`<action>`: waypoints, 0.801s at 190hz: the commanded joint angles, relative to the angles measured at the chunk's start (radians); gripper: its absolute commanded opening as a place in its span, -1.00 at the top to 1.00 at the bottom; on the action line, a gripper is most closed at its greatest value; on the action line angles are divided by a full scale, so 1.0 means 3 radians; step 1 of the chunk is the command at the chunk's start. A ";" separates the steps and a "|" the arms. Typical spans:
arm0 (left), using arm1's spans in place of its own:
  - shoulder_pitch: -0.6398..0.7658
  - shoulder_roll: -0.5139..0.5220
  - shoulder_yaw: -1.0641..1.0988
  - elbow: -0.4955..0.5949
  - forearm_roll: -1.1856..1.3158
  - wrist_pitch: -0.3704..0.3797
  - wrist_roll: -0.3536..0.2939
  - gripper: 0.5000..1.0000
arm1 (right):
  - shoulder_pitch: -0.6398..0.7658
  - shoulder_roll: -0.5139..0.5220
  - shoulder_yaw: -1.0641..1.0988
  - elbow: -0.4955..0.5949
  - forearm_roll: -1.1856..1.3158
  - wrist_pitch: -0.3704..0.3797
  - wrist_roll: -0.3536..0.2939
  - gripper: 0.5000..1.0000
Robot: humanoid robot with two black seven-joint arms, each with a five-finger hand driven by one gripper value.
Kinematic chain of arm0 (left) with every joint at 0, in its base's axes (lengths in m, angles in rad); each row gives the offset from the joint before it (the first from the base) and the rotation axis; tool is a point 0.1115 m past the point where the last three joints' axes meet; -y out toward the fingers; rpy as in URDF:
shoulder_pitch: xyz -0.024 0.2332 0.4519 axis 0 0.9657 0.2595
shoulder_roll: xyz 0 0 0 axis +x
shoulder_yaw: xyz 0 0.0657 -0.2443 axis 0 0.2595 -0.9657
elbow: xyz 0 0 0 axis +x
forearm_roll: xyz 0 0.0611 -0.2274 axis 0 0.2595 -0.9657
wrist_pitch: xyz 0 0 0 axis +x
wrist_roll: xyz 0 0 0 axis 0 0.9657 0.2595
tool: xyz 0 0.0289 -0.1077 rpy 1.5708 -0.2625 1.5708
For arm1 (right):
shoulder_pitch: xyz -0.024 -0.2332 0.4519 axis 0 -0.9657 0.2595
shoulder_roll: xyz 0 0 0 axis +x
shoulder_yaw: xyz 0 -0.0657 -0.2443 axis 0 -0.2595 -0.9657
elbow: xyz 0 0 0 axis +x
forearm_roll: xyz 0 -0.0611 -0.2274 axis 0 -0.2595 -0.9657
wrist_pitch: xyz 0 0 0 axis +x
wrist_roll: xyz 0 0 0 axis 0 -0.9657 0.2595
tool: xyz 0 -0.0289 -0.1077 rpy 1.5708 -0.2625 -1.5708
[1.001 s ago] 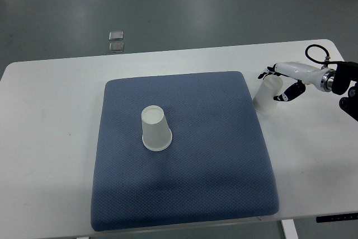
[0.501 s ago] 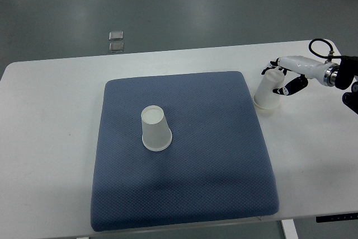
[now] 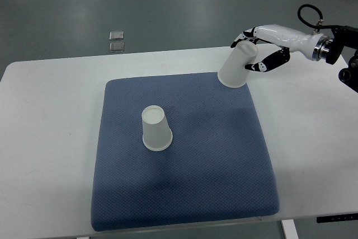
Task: Stack paper cups
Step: 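Lift the cup with the right hand and carry it over the inverted cup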
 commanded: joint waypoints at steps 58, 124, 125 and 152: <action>0.0000 0.0000 0.0000 0.0000 0.0000 0.0000 0.0001 -1.00 | 0.0188 0.0167 0.0031 0.0494 0.0117 0.0417 0.0005 0.65; 0.0000 0.0000 0.0000 0.0000 0.0000 0.0000 0.0001 -1.00 | 0.0408 0.0535 -0.0010 0.0499 0.0066 0.0662 -0.0062 0.64; 0.0000 0.0000 0.0000 0.0000 0.0000 0.0000 0.0001 -1.00 | 0.0413 0.0540 -0.0015 0.0499 0.0071 0.0672 -0.0067 0.64; 0.0000 0.0000 0.0000 0.0000 0.0000 0.0000 0.0001 -1.00 | 0.0464 0.0663 -0.0051 0.0494 0.0056 0.0744 -0.0082 0.63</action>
